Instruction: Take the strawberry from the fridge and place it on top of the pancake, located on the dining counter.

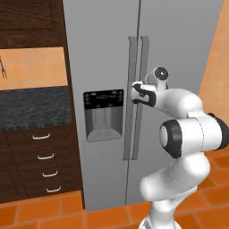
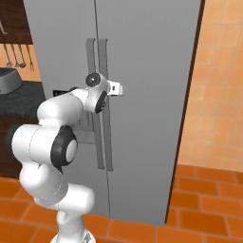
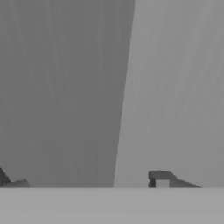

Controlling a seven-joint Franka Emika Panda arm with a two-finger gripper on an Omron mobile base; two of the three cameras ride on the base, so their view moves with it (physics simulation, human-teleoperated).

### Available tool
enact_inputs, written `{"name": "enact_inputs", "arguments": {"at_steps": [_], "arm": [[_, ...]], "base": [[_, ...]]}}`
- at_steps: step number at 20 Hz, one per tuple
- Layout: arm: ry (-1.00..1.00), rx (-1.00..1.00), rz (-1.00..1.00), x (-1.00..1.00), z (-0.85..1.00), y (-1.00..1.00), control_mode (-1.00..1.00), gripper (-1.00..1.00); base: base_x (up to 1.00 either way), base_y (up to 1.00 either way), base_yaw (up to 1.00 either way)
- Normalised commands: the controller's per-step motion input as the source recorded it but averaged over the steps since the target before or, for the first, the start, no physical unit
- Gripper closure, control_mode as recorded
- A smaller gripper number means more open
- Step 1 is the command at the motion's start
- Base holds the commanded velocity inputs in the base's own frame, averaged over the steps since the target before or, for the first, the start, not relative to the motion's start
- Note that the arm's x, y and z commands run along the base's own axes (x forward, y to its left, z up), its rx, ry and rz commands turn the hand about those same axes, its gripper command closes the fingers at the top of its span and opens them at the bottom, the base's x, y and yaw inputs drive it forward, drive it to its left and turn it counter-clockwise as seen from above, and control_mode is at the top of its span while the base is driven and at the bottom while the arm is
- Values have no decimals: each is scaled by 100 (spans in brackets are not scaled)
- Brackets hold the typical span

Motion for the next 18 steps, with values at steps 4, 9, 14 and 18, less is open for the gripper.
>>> {"name": "enact_inputs", "arguments": {"at_steps": [4, 9, 14, 18], "arm": [[0, 9, -15, -96, 0, -44, -100, 100], [0, 14, -19, -100, 6, -82, -100, 100], [0, 18, -18, -100, 3, -100, -100, 100], [0, 18, -15, -100, 1, -100, -100, 100]], "base": [[0, 0, 0], [0, 0, 0], [0, 0, 0], [0, 0, 0]]}}
